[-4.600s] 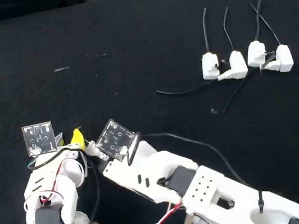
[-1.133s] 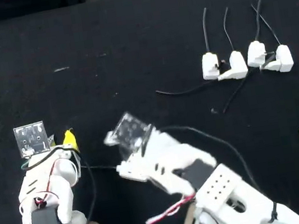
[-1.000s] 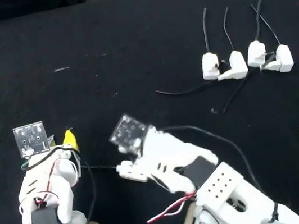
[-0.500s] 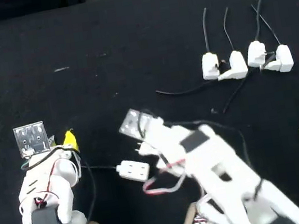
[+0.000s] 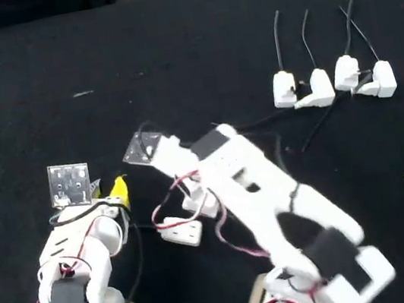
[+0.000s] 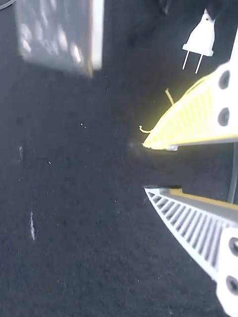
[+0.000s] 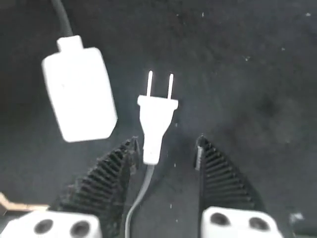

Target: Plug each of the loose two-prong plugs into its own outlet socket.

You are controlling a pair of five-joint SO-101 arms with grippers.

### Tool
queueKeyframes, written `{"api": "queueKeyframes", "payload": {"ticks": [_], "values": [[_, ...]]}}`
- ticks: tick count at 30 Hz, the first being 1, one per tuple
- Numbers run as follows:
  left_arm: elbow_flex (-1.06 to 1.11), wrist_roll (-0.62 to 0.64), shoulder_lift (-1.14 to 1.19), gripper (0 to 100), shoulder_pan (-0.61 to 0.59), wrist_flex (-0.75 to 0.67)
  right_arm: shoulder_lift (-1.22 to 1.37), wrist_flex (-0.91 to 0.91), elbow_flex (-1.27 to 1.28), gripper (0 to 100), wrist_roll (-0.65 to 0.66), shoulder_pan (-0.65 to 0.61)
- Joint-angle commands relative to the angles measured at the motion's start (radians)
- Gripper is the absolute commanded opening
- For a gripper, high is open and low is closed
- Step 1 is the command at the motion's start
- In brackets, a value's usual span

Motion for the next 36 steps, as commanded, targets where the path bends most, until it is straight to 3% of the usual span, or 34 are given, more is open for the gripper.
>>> {"api": "queueKeyframes", "payload": {"ticks": [1,12,14,17,19,24,28,32,36], "values": [[-0.015,0.005,-0.006,13,0.01,0.026,0.105,-0.052,-0.077,18.0,0.002,-0.018],[-0.016,0.005,-0.006,13,0.01,0.028,0.225,-0.052,-0.151,17.9,0.003,-0.02],[-0.015,0.005,-0.006,13,0.01,0.026,0.243,-0.052,-0.151,14.3,0.009,-0.014],[-0.012,0.005,-0.006,13,0.01,0.025,0.269,-0.054,-0.153,1.1,0.009,0.009],[-0.008,0.005,-0.006,13,0.01,0.025,0.272,-0.052,-0.153,1.9,0.009,0.037],[-0.007,0.005,-0.006,13,0.01,0.026,0.162,-0.051,-0.191,1.0,0.008,0.084],[-0.016,0.005,-0.008,13,0.015,0.025,-0.001,-0.035,-0.209,1.0,-0.015,0.031],[-0.053,0.012,-0.009,13,0.015,0.023,-0.122,-0.19,-0.102,1.0,-0.147,-0.08],[-0.136,0.015,-0.009,13,0.021,0.023,-0.234,-0.414,0.094,1.0,-0.18,-0.167]]}}
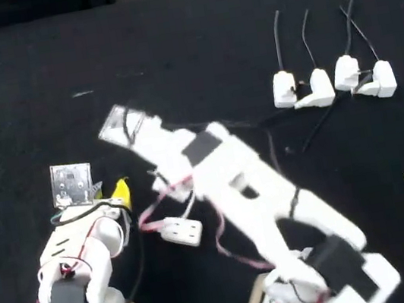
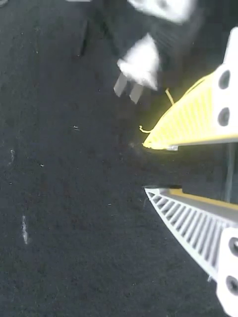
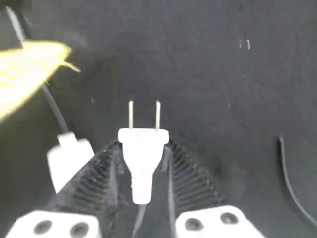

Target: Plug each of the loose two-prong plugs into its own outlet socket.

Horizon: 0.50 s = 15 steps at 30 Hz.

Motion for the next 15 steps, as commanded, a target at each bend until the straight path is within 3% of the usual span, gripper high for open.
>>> {"api": "queueKeyframes", "payload": {"ticks": [1,6,15], "values": [[-0.127,0.026,-0.009,13,0.012,-0.006,-0.143,-0.201,0.147,1.0,-0.025,-0.084],[-0.154,0.077,-0.009,13,0.005,-0.035,-0.323,-0.37,0.341,1.0,-0.026,-0.103],[-0.035,0.094,-0.008,13,0.021,-0.115,-0.564,-0.479,0.512,1.0,-0.097,-0.107]]}}
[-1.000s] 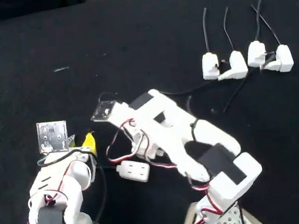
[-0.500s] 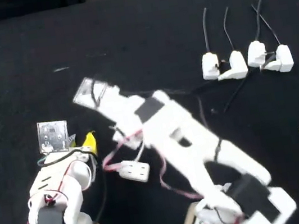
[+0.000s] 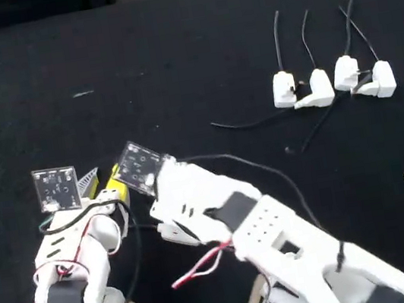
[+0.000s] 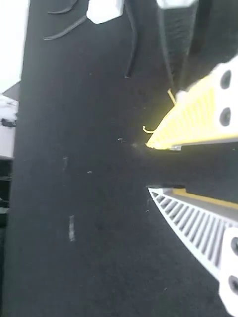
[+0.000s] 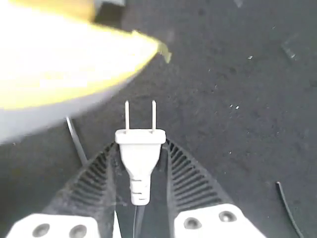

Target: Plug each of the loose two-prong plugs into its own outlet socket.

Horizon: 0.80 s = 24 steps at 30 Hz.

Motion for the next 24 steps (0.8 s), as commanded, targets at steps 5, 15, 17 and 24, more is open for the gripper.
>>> {"api": "queueKeyframes", "payload": {"ticks": [5,15,17,24], "values": [[-0.028,0.02,-0.008,13,0.013,-0.04,-0.157,-0.048,0.064,1.0,-0.023,-0.011],[-0.05,-0.1,-0.005,13,0.081,-0.034,-0.16,-0.048,0.076,1.0,-0.023,-0.071],[-0.05,-0.12,-0.003,13,0.084,-0.032,-0.16,-0.051,0.085,1.0,-0.023,-0.072],[-0.027,-0.123,-0.002,13,0.077,-0.032,-0.166,-0.094,0.11,1.0,-0.026,-0.072]]}}
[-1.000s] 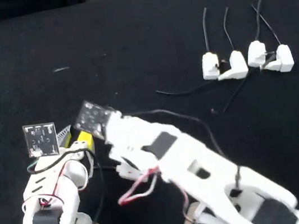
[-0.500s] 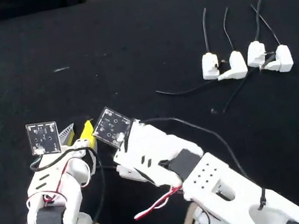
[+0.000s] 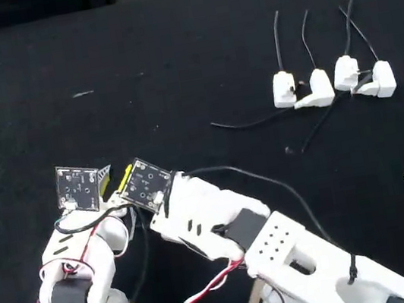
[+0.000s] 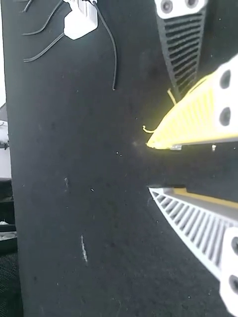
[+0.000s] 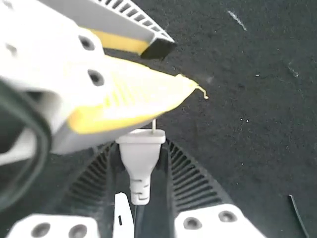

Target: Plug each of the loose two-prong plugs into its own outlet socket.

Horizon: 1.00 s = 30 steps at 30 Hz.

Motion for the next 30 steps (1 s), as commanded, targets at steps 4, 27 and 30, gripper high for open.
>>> {"api": "queueKeyframes", "payload": {"ticks": [4,27,30], "values": [[-0.019,-0.011,-0.002,13,-0.031,0.011,-0.048,-0.026,-0.013,1.0,-0.014,-0.012],[0.081,-0.06,-0.006,13,-0.059,0.002,-0.166,0.008,-0.002,1.0,-0.127,-0.017],[0.081,-0.06,-0.006,13,-0.059,0.002,-0.199,0.025,0.005,1.0,-0.127,-0.017]]}}
